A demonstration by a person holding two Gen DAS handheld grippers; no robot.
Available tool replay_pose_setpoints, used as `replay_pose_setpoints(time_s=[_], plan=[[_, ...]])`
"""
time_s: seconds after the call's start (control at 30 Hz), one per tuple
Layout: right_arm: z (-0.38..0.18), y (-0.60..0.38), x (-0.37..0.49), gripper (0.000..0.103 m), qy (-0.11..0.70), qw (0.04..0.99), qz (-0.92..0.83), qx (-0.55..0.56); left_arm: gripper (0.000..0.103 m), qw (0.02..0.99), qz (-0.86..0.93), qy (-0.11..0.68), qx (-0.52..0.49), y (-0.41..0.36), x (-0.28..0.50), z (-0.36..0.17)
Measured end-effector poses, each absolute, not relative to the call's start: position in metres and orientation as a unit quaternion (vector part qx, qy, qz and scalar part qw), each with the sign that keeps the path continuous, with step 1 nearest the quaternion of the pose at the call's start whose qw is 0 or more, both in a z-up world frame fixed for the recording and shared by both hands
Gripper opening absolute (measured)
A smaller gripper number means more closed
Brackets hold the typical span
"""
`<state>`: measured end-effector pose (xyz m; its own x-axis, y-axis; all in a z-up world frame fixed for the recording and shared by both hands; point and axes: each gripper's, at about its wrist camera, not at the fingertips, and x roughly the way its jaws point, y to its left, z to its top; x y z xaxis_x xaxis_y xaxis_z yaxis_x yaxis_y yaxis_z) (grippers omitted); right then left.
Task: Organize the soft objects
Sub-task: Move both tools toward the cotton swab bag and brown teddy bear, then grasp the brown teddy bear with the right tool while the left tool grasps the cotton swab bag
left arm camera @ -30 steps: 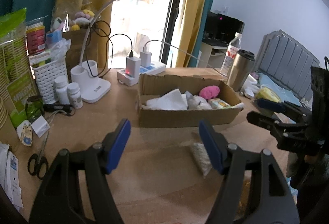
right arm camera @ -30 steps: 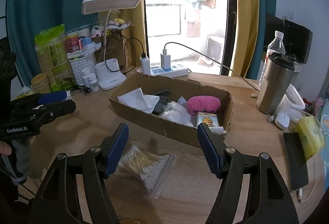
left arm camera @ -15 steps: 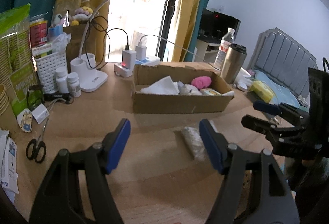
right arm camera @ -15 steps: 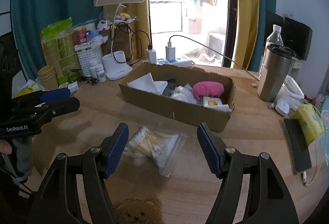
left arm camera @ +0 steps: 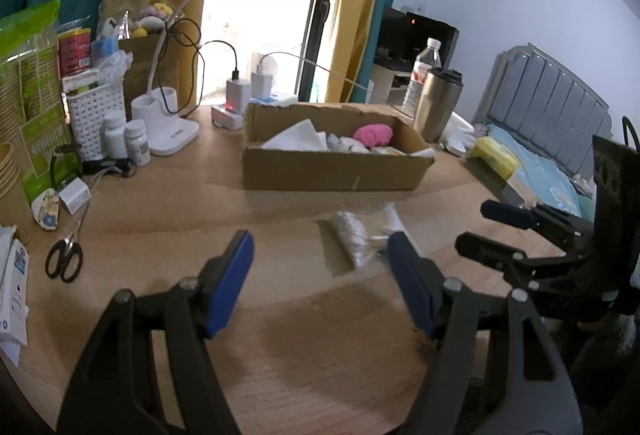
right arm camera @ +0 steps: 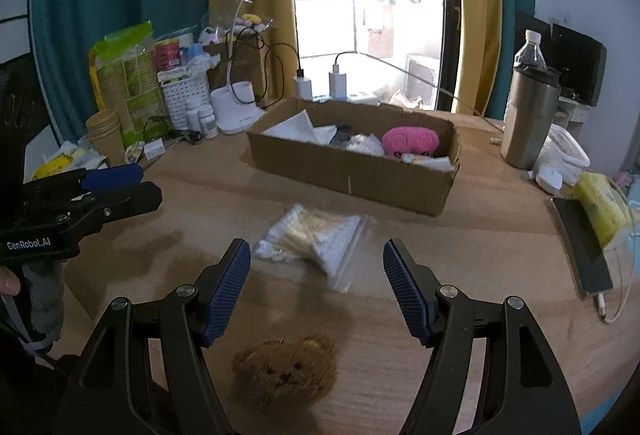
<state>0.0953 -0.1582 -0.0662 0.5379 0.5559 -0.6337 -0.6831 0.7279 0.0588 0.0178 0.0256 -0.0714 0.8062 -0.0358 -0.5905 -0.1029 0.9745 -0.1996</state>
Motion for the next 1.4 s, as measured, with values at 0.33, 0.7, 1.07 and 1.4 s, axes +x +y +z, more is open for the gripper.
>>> replay_pose_setpoints(time_s=[0.33,0.7,1.07,1.4], plan=[[-0.092,-0.159,0.084,0.072,0.352,0.858,0.359,-0.108,0.071,0.937,0.008,0.328,-0.118,0.014,0.013,-0.084],[-0.115,-0.161,0.077,0.072,0.38,0.844,0.361,-0.115,0.071,0.927,0.005,0.355,-0.12,0.009,0.013,-0.103],[-0.13,-0.16,0.072,0.072,0.401,0.829,0.374,-0.112,0.071,0.916,0.001,0.379,-0.127,0.005,0.013,-0.122],[-0.133,-0.163,0.071,0.049,0.401,0.816,0.403,-0.106,0.071,0.912,-0.001,0.392,-0.122,0.0,0.019,-0.127]])
